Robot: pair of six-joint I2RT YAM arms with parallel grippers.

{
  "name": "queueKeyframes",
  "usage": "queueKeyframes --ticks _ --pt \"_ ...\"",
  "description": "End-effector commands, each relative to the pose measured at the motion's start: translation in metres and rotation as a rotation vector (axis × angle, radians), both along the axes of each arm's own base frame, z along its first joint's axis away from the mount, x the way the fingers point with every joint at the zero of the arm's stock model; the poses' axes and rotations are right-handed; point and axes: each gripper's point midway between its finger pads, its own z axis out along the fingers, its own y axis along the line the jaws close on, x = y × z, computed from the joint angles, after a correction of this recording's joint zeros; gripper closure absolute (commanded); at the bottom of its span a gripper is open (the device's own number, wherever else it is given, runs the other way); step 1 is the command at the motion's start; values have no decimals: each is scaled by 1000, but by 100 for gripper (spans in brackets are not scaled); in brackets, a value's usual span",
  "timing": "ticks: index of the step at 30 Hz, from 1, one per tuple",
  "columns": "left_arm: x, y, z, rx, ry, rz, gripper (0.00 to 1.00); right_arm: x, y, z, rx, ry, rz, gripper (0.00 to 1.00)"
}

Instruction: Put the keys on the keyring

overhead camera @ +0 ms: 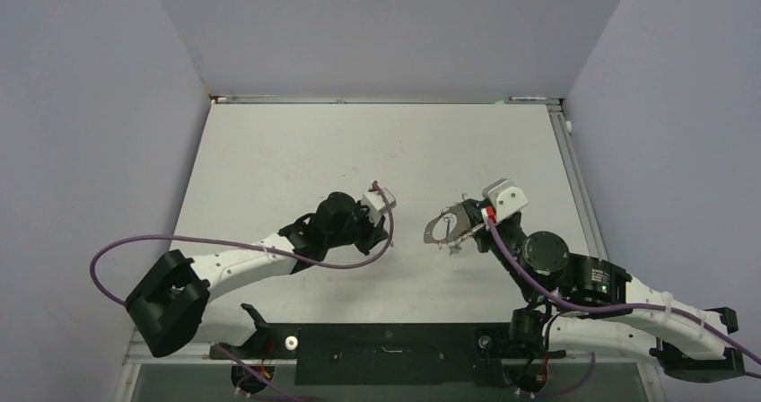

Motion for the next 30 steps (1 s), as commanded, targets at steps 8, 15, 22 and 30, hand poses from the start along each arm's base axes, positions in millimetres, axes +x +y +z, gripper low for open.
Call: queueKeyframes --ticks 8,15,22,30 --pt "-6 22 70 -145 -158 70 100 -10 44 19 12 -91 218 95" --pt "-11 32 103 -220 -181 126 100 -20 70 8 -50 -123 364 95" --pt "-21 52 129 -240 -213 164 100 -32 95 -2 -111 -151 505 95" --pt "-45 80 166 -272 -250 168 100 -46 123 -15 -168 -205 664 95"
